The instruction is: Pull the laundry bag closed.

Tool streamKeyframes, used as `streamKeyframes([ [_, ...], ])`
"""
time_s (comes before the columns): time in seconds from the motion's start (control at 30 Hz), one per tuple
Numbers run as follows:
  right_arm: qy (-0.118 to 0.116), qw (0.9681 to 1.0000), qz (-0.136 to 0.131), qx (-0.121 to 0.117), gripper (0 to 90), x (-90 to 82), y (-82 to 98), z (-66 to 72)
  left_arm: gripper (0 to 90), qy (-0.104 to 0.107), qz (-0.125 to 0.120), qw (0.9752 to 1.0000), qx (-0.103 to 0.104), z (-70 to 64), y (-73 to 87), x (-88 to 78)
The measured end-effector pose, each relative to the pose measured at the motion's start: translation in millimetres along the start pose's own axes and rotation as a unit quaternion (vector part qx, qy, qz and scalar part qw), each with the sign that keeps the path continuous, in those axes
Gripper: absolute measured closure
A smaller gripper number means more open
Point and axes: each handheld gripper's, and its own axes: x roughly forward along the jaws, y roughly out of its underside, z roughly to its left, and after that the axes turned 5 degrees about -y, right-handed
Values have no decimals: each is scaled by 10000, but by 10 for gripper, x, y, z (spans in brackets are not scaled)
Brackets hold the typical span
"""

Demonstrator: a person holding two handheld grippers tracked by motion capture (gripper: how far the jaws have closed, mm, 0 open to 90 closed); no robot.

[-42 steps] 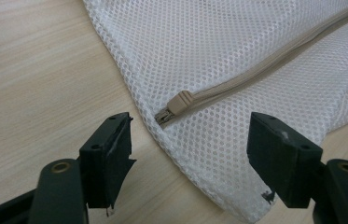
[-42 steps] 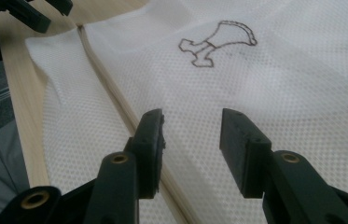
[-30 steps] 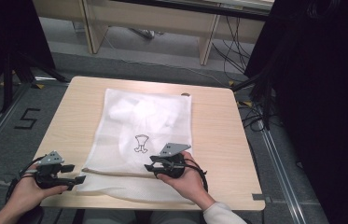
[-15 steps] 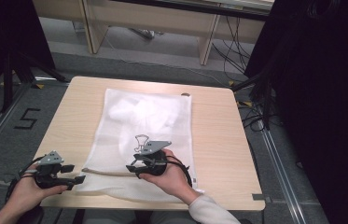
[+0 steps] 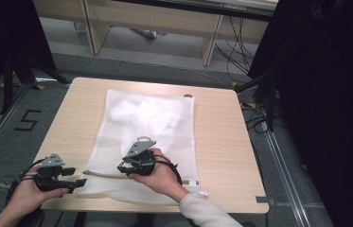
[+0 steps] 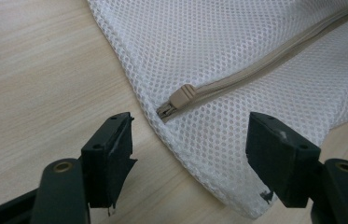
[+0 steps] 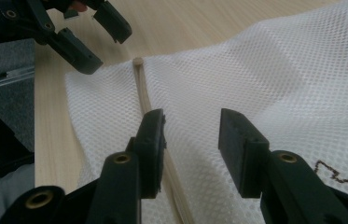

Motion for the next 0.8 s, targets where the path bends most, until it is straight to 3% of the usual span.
streamKeyframes([
  [0.17,-68,9999,107,8,653,59,-54,11,314,33,30,10000,-16,-1,5,9],
  [0.2,-51,9999,70,-103,658,89,-62,1,314,49,28,10000,-20,-1,5,9],
  [0.27,-92,9998,135,-109,668,115,-85,6,314,34,24,10000,-26,0,5,11],
  [0.4,-146,9997,186,-25,687,168,-138,40,315,95,40,9999,-33,-6,7,16],
  [0.5,-202,9994,186,-210,692,224,-174,37,317,86,63,9999,-13,-2,8,16],
  [0.63,-218,9994,248,-116,707,281,-196,68,319,127,77,9999,-2,-4,9,15],
  [0.67,-239,9993,259,-157,710,305,-205,73,320,139,80,9999,-64,-10,12,20],
  [0.8,-278,9988,302,-249,723,386,-235,100,322,156,102,9998,14,-4,12,26],
])
